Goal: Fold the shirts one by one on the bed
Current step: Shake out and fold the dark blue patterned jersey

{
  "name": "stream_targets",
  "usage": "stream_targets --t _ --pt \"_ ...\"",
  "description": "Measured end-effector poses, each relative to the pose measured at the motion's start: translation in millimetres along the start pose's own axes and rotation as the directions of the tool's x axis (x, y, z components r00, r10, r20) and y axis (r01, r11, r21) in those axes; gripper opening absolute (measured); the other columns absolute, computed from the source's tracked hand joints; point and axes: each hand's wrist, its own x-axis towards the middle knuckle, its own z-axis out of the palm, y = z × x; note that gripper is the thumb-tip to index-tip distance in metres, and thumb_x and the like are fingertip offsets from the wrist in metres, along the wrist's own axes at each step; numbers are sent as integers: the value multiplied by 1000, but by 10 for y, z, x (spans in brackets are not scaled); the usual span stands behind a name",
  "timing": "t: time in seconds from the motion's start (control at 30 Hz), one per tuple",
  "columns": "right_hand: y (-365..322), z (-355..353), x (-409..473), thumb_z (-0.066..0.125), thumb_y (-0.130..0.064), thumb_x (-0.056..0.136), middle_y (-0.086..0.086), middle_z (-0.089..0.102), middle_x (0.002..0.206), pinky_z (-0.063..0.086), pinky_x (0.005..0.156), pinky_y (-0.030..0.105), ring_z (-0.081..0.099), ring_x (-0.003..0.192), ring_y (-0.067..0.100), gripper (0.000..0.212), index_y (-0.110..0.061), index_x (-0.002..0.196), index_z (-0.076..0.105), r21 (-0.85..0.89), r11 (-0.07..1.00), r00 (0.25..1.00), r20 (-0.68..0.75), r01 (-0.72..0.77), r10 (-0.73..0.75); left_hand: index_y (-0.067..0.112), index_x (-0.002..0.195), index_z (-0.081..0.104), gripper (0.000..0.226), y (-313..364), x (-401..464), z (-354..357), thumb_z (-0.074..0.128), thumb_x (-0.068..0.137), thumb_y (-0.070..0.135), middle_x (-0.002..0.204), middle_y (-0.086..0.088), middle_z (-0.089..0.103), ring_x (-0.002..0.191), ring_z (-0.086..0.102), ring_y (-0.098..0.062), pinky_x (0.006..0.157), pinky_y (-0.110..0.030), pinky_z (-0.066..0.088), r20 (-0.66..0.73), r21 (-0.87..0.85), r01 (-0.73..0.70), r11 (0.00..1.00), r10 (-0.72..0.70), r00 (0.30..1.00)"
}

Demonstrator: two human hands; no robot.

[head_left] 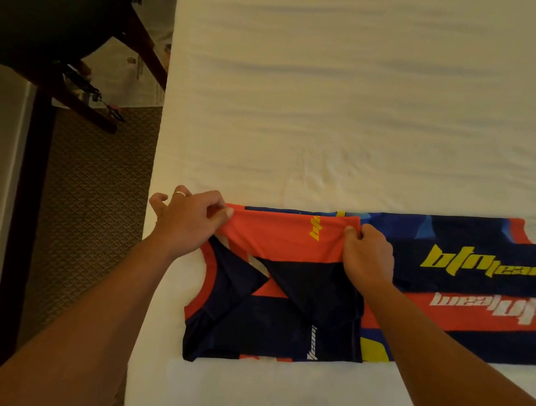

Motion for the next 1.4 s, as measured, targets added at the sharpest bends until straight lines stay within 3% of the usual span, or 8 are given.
stream_targets --t 0.3,0.47,0.6,0.73,0.83,0.93,1.17,1.4 --pt "26 3 58 40 -43 104 4 58 77 34 62 37 53 70 21 45 -12 74 52 -58 998 999 12 34 -33 36 93 64 19 -54 104 63 51 101 48 81 19 55 119 41 -19 102 -48 17 -108 -8 -15 1000 14 994" --pt "99 -43 44 41 -47 104 5 60 89 40 66 38 58 81 27 38 -15 87 52 -47 996 997 -20 69 -70 35 105 64 13 -69 37 155 53 101 40 108 7 59 120 47 -29 101 -52 22 -237 90 2 996 19 971" --pt "253 -67 -185 45 -42 103 8 53 116 44 84 45 51 103 29 32 -15 116 57 -274 906 908 -183 322 -378 20 119 62 27 222 -282 342 58 96 35 120 -9 57 111 51 -35 97 -53 31 -369 237 3 971 88 925" --pt "396 35 -355 39 -48 100 13 49 144 42 95 50 49 125 37 51 -16 138 53 -524 574 714 98 629 -693 17 138 56 59 533 -585 769 46 92 53 142 -14 54 123 51 -41 98 -55 39 -102 351 -245 904 296 950" --pt "468 64 -307 21 -59 103 10 6 169 26 116 53 11 155 30 67 -25 161 16 -552 495 726 353 671 -590 22 152 42 74 575 -578 911 34 93 65 159 -13 37 140 39 -42 110 -61 31 -15 366 -132 921 148 989" --pt "488 20 -230 15 -63 103 4 -15 168 12 121 51 -10 155 24 70 -31 160 -7 -515 513 726 456 687 -515 22 156 31 77 614 -553 931 37 93 66 165 -13 24 148 28 -39 117 -59 21 6 435 -119 893 129 992" --pt "692 -545 58 32 -51 96 12 51 147 43 99 52 50 130 35 60 -14 137 56 -392 552 673 336 736 -659 18 141 50 67 1284 -778 1172 54 86 55 141 -15 49 118 49 -38 90 -53 37 -157 404 -106 909 183 971" --pt "1528 -1661 782 54 -29 97 10 53 137 43 98 51 52 121 34 44 -11 138 55 -494 578 746 264 650 -612 21 122 64 48 2594 -1016 1938 61 79 41 110 -6 57 94 57 -30 76 -43 42 -65 330 -355 875 396 916"
